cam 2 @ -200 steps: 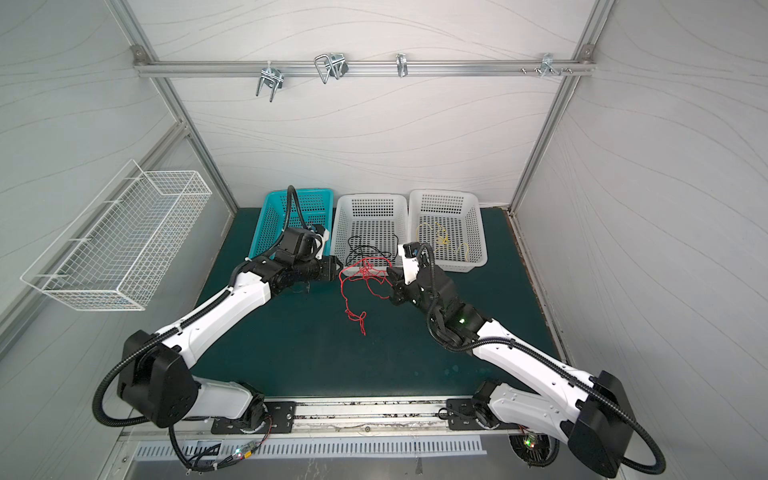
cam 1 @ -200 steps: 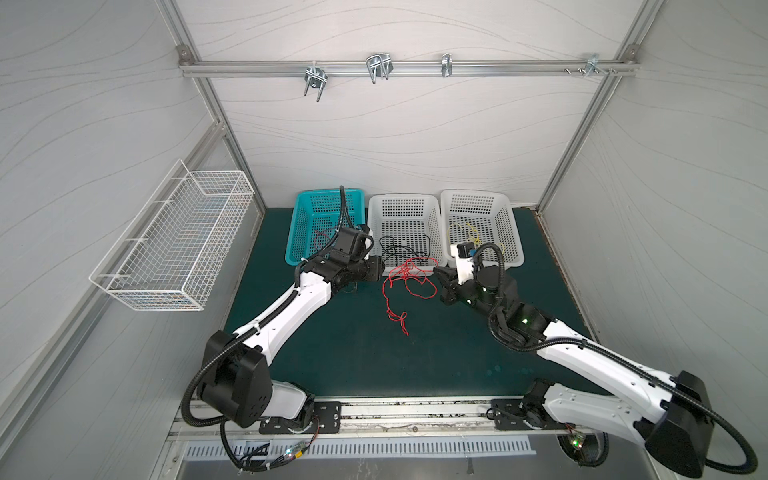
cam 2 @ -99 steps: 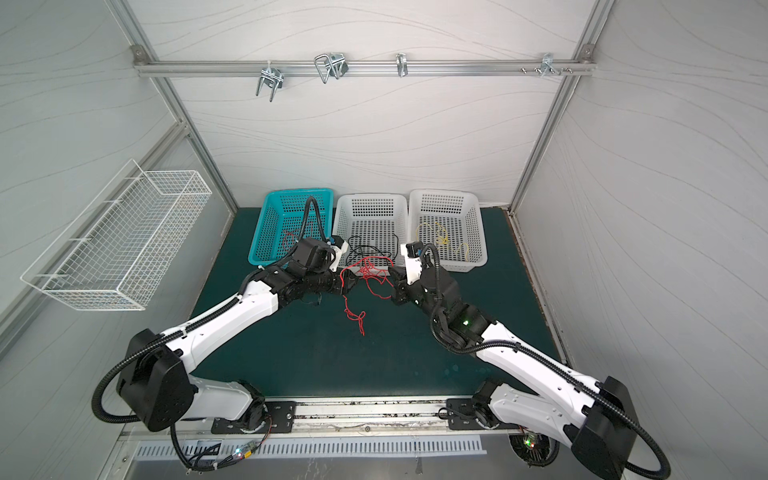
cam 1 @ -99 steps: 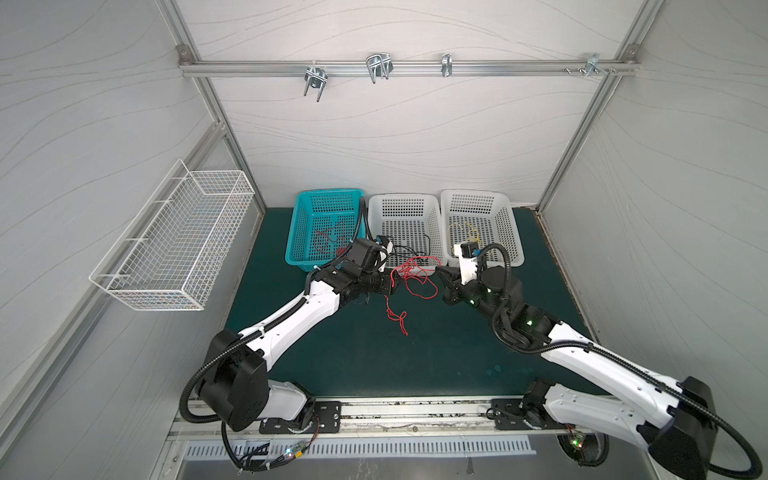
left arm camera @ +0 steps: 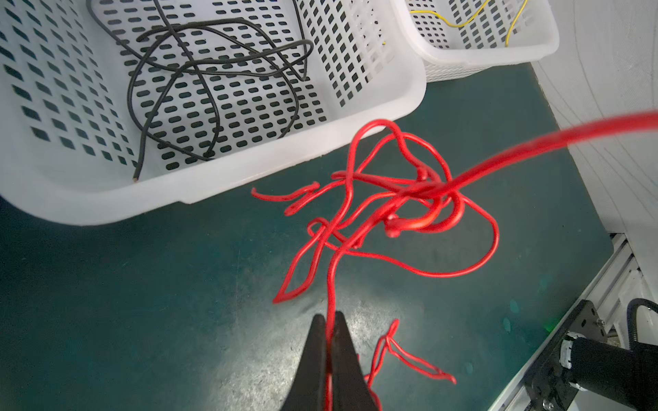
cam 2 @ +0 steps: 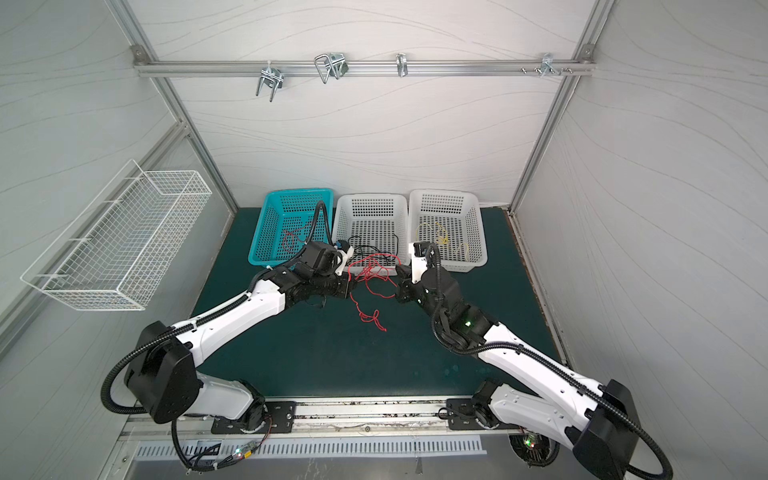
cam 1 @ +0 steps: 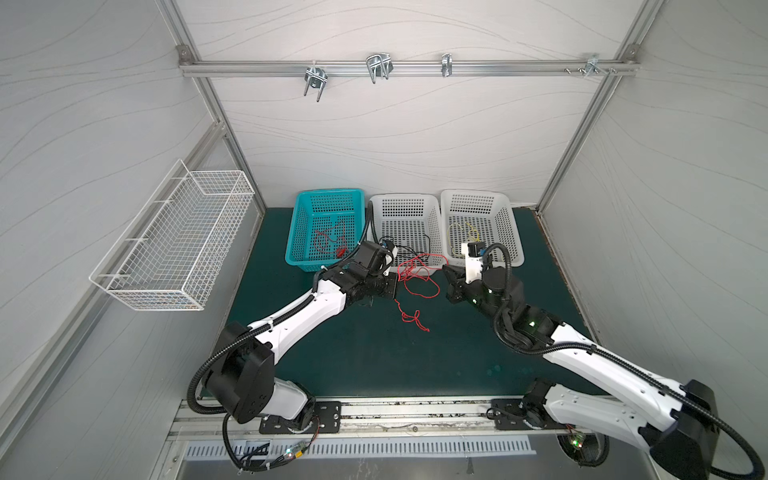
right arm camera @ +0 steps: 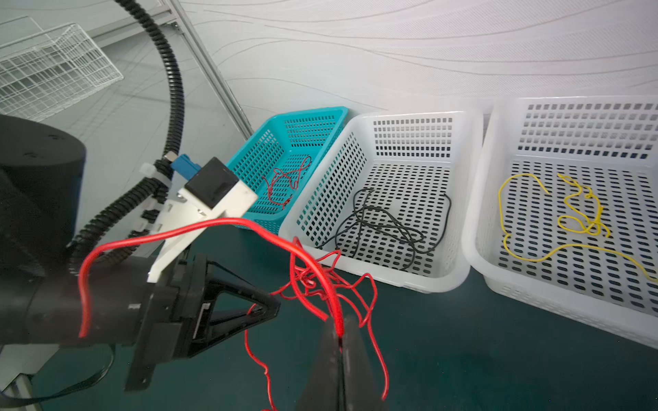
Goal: Untangle the cables
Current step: 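Grasp the red tangle with the left gripper while the right holds its wire, then pull the red wire away from the tangle with the right gripper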
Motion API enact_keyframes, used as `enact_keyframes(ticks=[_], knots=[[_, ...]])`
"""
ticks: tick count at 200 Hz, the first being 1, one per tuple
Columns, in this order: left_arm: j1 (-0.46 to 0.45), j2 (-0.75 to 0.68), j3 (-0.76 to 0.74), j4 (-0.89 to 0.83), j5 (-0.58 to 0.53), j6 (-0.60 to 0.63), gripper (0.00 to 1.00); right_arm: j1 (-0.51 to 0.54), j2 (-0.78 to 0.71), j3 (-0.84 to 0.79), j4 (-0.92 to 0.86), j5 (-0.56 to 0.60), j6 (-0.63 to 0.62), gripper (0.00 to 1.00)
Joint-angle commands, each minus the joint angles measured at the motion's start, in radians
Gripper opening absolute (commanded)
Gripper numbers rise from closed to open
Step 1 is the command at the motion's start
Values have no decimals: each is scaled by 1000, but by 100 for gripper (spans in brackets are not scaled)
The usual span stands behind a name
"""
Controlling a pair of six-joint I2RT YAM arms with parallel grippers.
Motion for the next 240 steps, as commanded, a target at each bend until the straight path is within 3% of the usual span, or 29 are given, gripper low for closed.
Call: enact_keyframes(ticks=[1,28,53,83,139,194,240], knots=[[-5,8,5,6,-13,2,0,-8,-10,-9,-55,112,31,0],[-4,-8,5,-5,-15,6,0,-42,4,-42,-169,232,125,0],[-4,-29,13,-41,-53,16,0,-131,-17,-107,-254,232,278,0],[9,-57,24,-122,-185,6,0,-226,-89,-180,-319,215,374,0],[160,-130,-25,-219,-289,-73,0,-317,-169,-181,-432,221,364,0],[230,-167,-35,-323,-457,-111,0,-381,-206,-128,-537,280,325,0],[281,-188,-52,-342,-488,-148,0,-460,-262,-88,-595,304,274,0]])
